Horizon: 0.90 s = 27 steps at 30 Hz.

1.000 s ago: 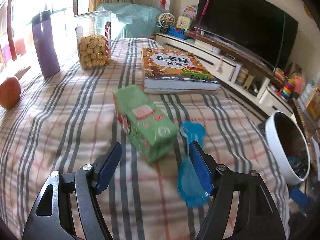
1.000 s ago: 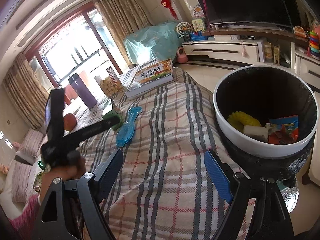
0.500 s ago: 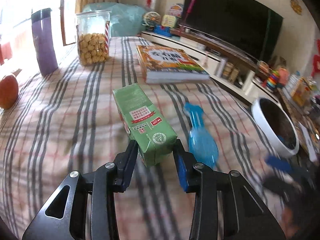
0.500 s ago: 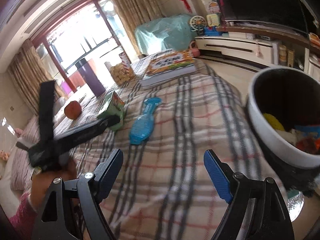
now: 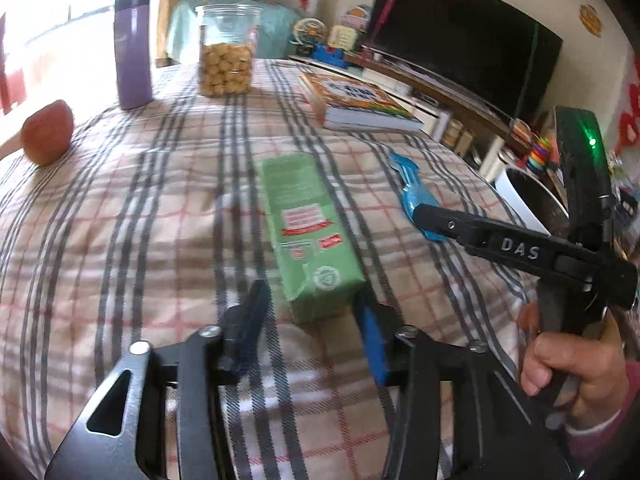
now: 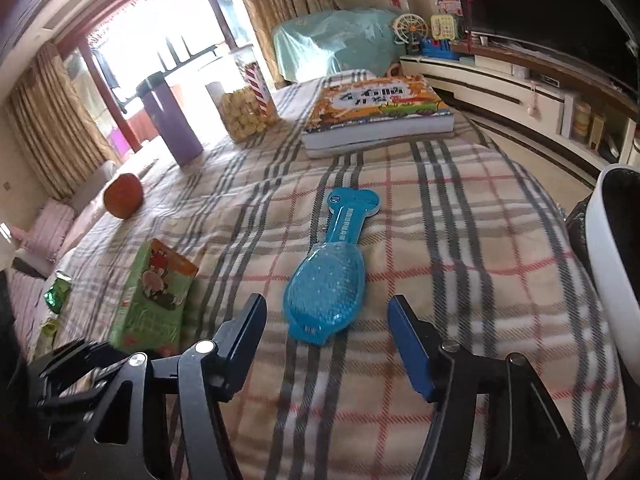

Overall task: Collect trash
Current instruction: 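Lift the green carton with the left tool while the right tool grasps the blue brush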

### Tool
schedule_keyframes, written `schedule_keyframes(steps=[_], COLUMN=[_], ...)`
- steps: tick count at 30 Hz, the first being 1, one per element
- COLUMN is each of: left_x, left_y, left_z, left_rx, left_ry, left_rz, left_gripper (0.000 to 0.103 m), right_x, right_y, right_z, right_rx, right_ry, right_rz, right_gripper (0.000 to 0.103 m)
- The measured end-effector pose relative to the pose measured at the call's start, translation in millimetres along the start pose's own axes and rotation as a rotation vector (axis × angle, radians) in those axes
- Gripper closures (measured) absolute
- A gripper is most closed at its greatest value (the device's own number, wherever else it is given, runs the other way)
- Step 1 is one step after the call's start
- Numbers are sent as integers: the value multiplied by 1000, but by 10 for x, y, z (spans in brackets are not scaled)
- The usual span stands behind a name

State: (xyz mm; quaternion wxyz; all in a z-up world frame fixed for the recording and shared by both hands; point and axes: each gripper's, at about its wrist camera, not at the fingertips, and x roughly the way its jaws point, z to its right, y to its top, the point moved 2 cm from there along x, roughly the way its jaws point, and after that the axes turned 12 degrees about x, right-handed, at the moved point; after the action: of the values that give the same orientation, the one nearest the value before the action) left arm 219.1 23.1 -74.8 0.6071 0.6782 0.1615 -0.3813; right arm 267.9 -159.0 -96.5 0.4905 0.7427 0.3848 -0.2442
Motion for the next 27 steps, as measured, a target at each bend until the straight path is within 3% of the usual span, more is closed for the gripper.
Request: schedule_keyframes(steps=[1,8,9,12,15,27], left_x=[7,157,191,235,237,126], left_y=[-4,47,52,58,47,33], left_z=[-21,-107,-98,-63,-47,-43], left_rx=[-17,-80,-74,-52,-48,-44], left_ry=[19,-2,-2,-21,-32,-18], left_rz=[1,-10,-22,-29,-23,24], left_gripper=[40,39,40,63,65,72], right_x=[33,193,206,213,189,-217], right_y=[5,3,4,6,25,-152], right_z=[-22,-168,-179,-193,-134,74], right_rx=[-3,-74,-80,-86,-54,50], right_ry=[-12,-110,-120,-141,-145,0], right_rz=[0,2,2,8,20,15], right_gripper=[38,37,37,41,55,56])
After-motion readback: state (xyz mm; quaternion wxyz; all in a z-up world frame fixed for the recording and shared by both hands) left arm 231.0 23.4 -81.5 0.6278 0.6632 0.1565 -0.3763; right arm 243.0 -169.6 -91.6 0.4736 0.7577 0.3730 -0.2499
